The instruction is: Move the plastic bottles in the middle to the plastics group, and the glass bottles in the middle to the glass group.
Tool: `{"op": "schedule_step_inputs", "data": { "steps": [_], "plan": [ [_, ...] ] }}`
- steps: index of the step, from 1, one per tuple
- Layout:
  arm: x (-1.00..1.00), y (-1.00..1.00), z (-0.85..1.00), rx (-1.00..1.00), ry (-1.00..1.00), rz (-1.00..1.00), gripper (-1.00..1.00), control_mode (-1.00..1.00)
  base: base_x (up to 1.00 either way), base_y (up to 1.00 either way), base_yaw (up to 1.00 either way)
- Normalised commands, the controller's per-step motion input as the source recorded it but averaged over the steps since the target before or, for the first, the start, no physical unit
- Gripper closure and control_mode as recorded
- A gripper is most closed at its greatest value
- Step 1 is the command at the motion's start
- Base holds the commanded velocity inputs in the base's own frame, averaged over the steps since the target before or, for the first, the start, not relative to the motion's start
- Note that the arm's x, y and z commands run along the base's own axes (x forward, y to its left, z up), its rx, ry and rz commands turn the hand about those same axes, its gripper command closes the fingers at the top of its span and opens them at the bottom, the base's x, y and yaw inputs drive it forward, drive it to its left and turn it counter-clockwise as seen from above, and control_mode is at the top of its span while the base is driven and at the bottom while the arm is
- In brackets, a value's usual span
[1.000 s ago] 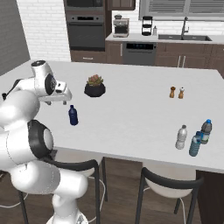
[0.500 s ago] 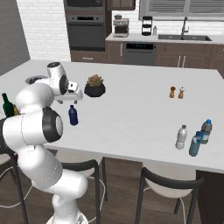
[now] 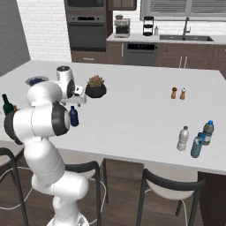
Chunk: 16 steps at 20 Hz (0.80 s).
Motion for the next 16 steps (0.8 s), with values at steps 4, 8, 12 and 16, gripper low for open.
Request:
{"op": "schedule_step_inputs", "data": {
  "steps": [4,8,12,16],
  "plan": [
    [0.3,0.01,-0.16,0.04,0.0,0.0,-1.0,-1.0,0.0,0.0,0.0],
    [0.0,0.0,-0.04,0.0,-0.01,0.01,-1.0,-1.0,0.0,0.0,0.0],
    [-0.1,0.08,0.0,0.0,-0.14,0.02,-1.0,-1.0,0.0,0.0,0.0],
    [-0.03,0.24,-0.12,0.0,-0.22,0.0,-1.0,-1.0,0.0,0.0,0.0]
  ]
}}
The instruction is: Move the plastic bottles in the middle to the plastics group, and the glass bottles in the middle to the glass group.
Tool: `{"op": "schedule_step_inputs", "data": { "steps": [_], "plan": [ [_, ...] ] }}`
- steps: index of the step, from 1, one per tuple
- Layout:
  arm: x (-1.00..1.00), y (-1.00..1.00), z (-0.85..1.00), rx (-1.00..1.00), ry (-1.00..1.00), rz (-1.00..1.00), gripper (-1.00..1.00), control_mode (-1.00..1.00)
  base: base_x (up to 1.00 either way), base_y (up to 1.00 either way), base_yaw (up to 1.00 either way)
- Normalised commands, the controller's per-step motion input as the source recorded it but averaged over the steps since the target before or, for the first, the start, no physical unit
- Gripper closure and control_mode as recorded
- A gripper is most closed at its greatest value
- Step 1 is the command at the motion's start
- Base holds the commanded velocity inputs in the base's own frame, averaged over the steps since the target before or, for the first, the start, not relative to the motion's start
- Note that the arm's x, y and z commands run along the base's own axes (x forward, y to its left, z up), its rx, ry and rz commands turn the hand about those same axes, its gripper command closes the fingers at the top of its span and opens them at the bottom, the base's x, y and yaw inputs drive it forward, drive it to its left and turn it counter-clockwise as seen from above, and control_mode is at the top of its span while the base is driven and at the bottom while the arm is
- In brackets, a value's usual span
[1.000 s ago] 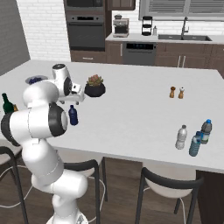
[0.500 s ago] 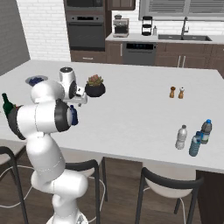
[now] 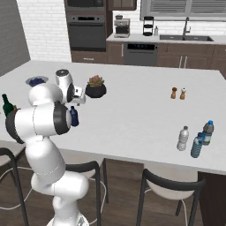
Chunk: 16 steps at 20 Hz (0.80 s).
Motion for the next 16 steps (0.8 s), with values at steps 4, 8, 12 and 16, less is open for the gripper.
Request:
{"op": "schedule_step_inputs", "data": {
  "steps": [4,8,12,16],
  "plan": [
    [0.01,0.11,-0.24,0.0,-0.07,0.0,-1.0,-1.0,0.0,0.0,0.0],
    [0.06,0.09,-0.17,0.0,0.11,0.01,-1.0,-1.0,0.0,0.0,0.0],
    [0.0,0.0,-0.01,0.0,0.03,0.01,-1.0,-1.0,0.0,0.0,0.0],
    [0.04,-0.19,0.0,0.0,0.0,0.02,-1.0,-1.0,0.0,0.0,0.0]
  ]
}}
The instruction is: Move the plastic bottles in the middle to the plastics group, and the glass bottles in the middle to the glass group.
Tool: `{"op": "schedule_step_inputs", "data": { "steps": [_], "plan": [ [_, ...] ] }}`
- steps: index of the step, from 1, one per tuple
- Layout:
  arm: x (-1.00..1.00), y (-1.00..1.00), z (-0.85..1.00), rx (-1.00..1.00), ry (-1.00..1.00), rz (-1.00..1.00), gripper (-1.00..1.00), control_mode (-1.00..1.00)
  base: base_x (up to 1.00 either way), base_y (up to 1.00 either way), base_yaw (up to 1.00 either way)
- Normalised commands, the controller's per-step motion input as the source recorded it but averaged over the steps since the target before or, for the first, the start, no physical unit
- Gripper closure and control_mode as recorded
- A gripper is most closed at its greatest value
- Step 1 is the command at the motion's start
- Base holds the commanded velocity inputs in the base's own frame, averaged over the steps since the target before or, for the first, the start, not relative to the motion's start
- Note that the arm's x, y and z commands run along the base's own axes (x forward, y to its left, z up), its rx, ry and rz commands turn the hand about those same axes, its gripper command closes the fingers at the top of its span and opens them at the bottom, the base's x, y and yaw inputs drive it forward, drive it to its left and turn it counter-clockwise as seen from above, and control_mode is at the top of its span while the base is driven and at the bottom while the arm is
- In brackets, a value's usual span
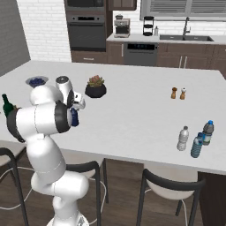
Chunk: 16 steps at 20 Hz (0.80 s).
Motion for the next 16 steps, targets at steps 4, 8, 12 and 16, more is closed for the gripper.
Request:
{"op": "schedule_step_inputs", "data": {
  "steps": [4,8,12,16],
  "plan": [
    [0.05,-0.23,-0.02,0.0,0.0,0.0,-1.0,-1.0,0.0,0.0,0.0],
    [0.0,0.0,-0.16,0.0,0.02,0.01,-1.0,-1.0,0.0,0.0,0.0],
    [0.0,0.28,-0.08,0.0,0.0,0.08,-1.0,-1.0,0.0,0.0,0.0],
    [0.11,0.04,-0.04,0.0,0.0,0.05,-1.0,-1.0,0.0,0.0,0.0]
  ]
}}
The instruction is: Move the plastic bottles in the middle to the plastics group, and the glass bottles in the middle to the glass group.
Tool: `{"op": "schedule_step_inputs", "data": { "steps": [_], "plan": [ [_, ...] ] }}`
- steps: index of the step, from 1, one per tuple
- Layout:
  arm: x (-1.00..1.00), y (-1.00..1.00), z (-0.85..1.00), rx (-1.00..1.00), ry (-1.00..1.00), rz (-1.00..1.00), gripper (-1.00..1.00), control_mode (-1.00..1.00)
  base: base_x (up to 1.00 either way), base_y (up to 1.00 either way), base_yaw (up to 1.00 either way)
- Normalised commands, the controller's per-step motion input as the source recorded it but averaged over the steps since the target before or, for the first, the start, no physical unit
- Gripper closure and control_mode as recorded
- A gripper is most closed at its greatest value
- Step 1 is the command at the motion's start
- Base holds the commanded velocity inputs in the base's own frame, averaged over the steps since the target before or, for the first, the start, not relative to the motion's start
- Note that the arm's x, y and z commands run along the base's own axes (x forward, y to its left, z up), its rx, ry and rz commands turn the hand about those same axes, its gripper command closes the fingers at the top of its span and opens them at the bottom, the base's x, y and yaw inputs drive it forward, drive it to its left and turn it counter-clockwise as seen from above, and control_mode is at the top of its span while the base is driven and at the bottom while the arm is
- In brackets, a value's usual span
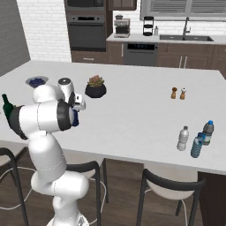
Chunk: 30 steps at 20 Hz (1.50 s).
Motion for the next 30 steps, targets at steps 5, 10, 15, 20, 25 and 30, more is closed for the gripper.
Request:
{"op": "schedule_step_inputs", "data": {
  "steps": [5,10,15,20,25,30],
  "plan": [
    [0.19,-0.04,0.0,0.0,0.0,0.0,-1.0,-1.0,0.0,0.0,0.0],
    [0.09,-0.02,-0.07,0.0,0.03,0.0,-1.0,-1.0,0.0,0.0,0.0],
    [0.01,0.0,-0.27,0.0,0.04,0.0,-1.0,-1.0,0.0,0.0,0.0],
    [0.02,0.0,-0.16,0.0,0.0,0.0,-1.0,-1.0,0.0,0.0,0.0],
    [0.08,0.0,0.0,0.0,0.0,0.0,-1.0,-1.0,0.0,0.0,0.0],
    [0.01,0.0,0.0,0.0,-0.01,0.0,-1.0,-1.0,0.0,0.0,0.0]
  ]
}}
